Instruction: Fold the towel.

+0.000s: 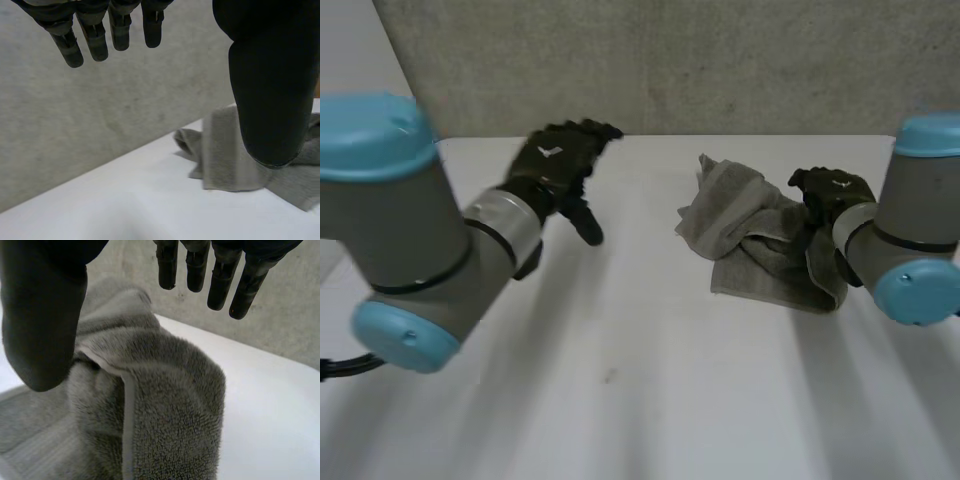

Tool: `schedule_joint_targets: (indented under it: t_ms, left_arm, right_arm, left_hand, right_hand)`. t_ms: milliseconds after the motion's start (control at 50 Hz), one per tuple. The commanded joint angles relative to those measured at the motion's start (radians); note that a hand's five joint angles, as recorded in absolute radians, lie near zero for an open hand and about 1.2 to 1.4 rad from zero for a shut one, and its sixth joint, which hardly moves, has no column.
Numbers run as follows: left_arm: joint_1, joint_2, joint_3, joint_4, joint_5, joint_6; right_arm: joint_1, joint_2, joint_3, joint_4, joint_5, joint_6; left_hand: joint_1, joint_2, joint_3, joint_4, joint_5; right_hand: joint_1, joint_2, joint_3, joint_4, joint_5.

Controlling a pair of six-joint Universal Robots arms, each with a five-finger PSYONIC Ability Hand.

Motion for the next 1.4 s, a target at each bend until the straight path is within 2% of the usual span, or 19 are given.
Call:
schedule_joint_targets:
  t_ms: [20,40,80,100,120,240,340,500,700,980,1100,1160,1200,1220,1240,1260,1300,1340,1400]
  left_arm:
    - [-0.017,-0.103,0.015,0.064,0.054,-0.004]
    - [-0.018,-0.12,0.015,0.07,0.057,-0.006]
    - [-0.018,-0.135,0.014,0.072,0.058,-0.004]
    - [-0.018,-0.143,0.008,0.073,0.058,-0.004]
    - [-0.02,-0.143,0.001,0.073,0.058,-0.006]
    - [-0.018,-0.134,-0.034,0.075,0.058,-0.009]
    - [-0.02,-0.126,-0.055,0.09,0.055,-0.012]
    - [-0.058,-0.126,-0.055,0.096,0.05,-0.108]
    - [-0.115,-0.164,-0.066,0.093,0.047,-0.415]
    - [-0.136,-0.194,-0.092,0.136,0.017,-0.608]
    - [-0.141,-0.195,-0.097,0.164,-0.02,-0.639]
    - [-0.141,-0.197,-0.109,0.203,-0.08,-0.641]
    - [-0.139,-0.2,-0.124,0.254,-0.155,-0.639]
    - [-0.139,-0.2,-0.124,0.254,-0.155,-0.639]
    - [-0.139,-0.2,-0.132,0.283,-0.193,-0.633]
    - [-0.139,-0.2,-0.132,0.283,-0.193,-0.633]
    - [-0.138,-0.201,-0.141,0.332,-0.238,-0.625]
    - [-0.136,-0.2,-0.143,0.344,-0.241,-0.618]
    - [-0.123,-0.189,-0.146,0.345,-0.243,-0.569]
  right_arm:
    - [0.002,0.183,-0.162,-0.001,0.067,-0.016]
    - [0.002,0.183,-0.162,-0.001,0.067,-0.016]
    - [0.004,0.216,-0.2,0.003,0.093,-0.047]
    - [0.004,0.216,-0.2,0.003,0.093,-0.047]
    - [0.005,0.201,-0.196,-0.004,0.092,-0.07]
    - [0.021,0.056,-0.062,-0.047,0.024,-0.139]
    - [0.077,-0.138,0.161,-0.104,-0.068,-0.251]
    - [0.093,-0.299,0.307,-0.118,-0.077,-0.272]
    - [0.156,-0.364,0.37,-0.115,-0.071,-0.263]
    - [0.257,-0.476,0.416,-0.107,-0.068,-0.113]
    - [0.303,-0.478,0.416,-0.093,-0.066,-0.105]
    - [0.315,-0.485,0.419,-0.075,-0.066,-0.105]
    - [0.315,-0.501,0.425,-0.046,-0.071,-0.101]
    - [0.315,-0.501,0.425,-0.046,-0.071,-0.101]
    - [0.315,-0.508,0.43,-0.034,-0.071,-0.096]
    - [0.315,-0.516,0.432,-0.027,-0.071,-0.088]
    - [0.311,-0.522,0.433,-0.023,-0.071,-0.081]
    - [0.305,-0.527,0.436,-0.023,-0.071,-0.078]
    - [0.3,-0.536,0.436,-0.026,-0.073,-0.082]
  left_hand:
    - [0.006,0.015,0.014,0.012,-0.023]
    - [0.006,0.015,0.014,0.012,-0.023]
    - [0.006,0.015,0.014,0.012,-0.023]
    - [0.006,0.015,0.014,0.012,-0.023]
    - [0.006,0.015,0.014,0.012,-0.023]
    - [0.003,0.012,0.011,0.009,-0.026]
    - [0.006,0.015,0.014,0.012,-0.023]
    - [0.006,0.015,0.014,0.012,-0.023]
    - [0.026,0.035,0.034,0.033,-0.002]
    - [0.029,0.038,0.037,0.036,0.001]
    - [0.047,0.056,0.055,0.053,0.018]
    - [0.185,0.194,0.193,0.191,0.156]
    - [0.575,0.585,0.583,0.582,0.547]
    - [0.578,0.587,0.586,0.585,0.55]
    - [0.837,0.846,0.845,0.843,0.808]
    - [0.839,0.848,0.847,0.846,0.811]
    - [1.087,1.096,1.095,1.094,1.059]
    - [1.222,1.231,1.23,1.229,1.194]
    - [1.224,1.233,1.232,1.23,1.195]
  right_hand:
    - [0.251,0.212,0.221,0.207,0.23]
    - [0.253,0.214,0.223,0.209,0.233]
    - [0.983,0.944,0.953,0.939,0.962]
    - [0.987,0.948,0.957,0.943,0.966]
    - [1.184,1.145,1.154,1.14,1.163]
    - [1.186,1.147,1.156,1.142,1.165]
    - [1.186,1.147,1.156,1.142,1.165]
    - [1.186,1.147,1.156,1.142,1.165]
    - [1.186,1.147,1.156,1.142,1.165]
    - [1.186,1.147,1.156,1.142,1.165]
    - [1.186,1.147,1.156,1.142,1.165]
    - [1.186,1.147,1.156,1.142,1.165]
    - [1.186,1.147,1.156,1.142,1.165]
    - [1.186,1.147,1.156,1.142,1.165]
    - [1.186,1.147,1.156,1.142,1.165]
    - [1.186,1.147,1.156,1.142,1.165]
    - [1.186,1.147,1.156,1.142,1.165]
    - [1.186,1.147,1.156,1.142,1.165]
    - [1.186,1.147,1.156,1.142,1.165]
